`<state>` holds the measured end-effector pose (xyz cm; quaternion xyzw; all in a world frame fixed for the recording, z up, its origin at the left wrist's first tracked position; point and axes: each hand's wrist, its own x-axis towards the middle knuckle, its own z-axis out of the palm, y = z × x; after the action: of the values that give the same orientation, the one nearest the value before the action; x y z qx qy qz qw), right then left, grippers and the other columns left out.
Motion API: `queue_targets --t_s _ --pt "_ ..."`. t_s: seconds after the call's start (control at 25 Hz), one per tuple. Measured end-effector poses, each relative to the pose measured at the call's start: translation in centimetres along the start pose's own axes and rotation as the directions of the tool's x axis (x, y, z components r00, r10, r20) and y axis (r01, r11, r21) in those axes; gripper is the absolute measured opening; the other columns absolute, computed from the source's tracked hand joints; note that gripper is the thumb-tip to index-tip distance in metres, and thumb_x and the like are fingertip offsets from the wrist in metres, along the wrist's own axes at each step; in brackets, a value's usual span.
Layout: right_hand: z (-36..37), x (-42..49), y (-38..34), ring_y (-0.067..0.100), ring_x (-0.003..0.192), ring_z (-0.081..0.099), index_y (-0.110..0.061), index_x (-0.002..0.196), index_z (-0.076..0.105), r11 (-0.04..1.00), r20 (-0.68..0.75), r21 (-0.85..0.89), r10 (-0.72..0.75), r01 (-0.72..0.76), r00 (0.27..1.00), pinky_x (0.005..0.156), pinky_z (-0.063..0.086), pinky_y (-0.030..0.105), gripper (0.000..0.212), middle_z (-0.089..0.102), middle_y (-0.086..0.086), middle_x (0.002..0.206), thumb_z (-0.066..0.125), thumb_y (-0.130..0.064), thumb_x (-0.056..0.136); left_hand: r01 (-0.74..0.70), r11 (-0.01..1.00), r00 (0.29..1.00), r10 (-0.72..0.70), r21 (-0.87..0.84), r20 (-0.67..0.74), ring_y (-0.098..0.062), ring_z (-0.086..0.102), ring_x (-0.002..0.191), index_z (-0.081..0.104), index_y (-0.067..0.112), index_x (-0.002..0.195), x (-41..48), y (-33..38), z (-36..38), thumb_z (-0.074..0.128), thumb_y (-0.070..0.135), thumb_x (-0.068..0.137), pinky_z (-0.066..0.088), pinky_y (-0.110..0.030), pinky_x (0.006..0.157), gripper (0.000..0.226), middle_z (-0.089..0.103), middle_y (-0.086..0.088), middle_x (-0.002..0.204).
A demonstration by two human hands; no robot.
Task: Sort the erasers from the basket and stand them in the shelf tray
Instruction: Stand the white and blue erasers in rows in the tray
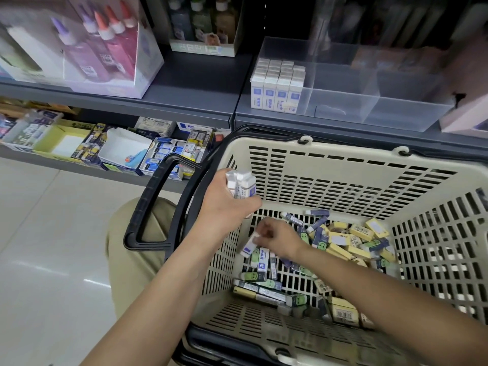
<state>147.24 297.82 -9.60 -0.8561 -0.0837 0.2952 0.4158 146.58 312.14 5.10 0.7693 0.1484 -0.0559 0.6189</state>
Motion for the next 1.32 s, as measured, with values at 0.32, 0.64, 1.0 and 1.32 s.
queue_targets --t_s 0.32,0.64,1.0,1.32 --pt "0.7 -0.7 1.4 0.025 0.108 0.051 -0.016 0.122 0.055 0.800 0.174 -0.593 0.012 0.095 0.985 0.088 0.044 0.035 0.041 0.047 0.005 0.118 0.058 -0.032 0.084 0.021 1.000 1.000 -0.020 -0.008 0.013 -0.007 0.056 0.065 0.048 0.031 0.091 -0.2 0.1 0.0 0.068 0.001 0.070 0.051 -0.026 0.064 0.042 0.061 0.005 0.079" --pt "-0.6 -0.8 0.2 0.020 0.089 0.054 -0.021 0.105 0.051 0.938 0.254 -0.347 0.091 0.003 0.963 0.072 0.042 0.029 0.035 0.054 -0.003 0.097 0.071 -0.024 0.077 0.012 1.000 1.000 -0.012 -0.004 0.026 0.006 0.054 0.054 0.047 0.032 0.093 -0.1 0.0 0.0 0.068 0.002 0.071 0.047 -0.012 0.053 0.043 0.060 0.008 0.077" --pt "-12.3 -6.8 -6.4 0.009 0.070 0.066 -0.014 0.092 0.065 0.627 -0.144 0.778 0.114 0.041 0.983 0.061 0.049 0.020 0.030 0.073 -0.001 0.081 0.073 -0.011 0.063 0.061 0.996 0.987 -0.051 -0.061 0.150 -0.009 0.059 0.067 0.059 0.026 0.097 -0.1 1.5 2.3 0.073 0.005 0.071 0.053 -0.030 0.066 0.036 0.063 0.004 0.075" --pt "-13.4 -8.9 -9.9 0.008 0.080 0.060 -0.018 0.092 0.068 0.647 -0.287 0.741 0.067 0.178 0.955 0.073 0.043 0.022 0.030 0.071 -0.005 0.082 0.068 -0.031 0.065 0.084 0.876 0.974 0.029 -0.474 0.226 -0.014 0.067 0.076 0.059 0.015 0.102 0.8 4.9 5.7 0.065 0.008 0.084 0.055 -0.026 0.063 0.021 0.071 -0.004 0.089"
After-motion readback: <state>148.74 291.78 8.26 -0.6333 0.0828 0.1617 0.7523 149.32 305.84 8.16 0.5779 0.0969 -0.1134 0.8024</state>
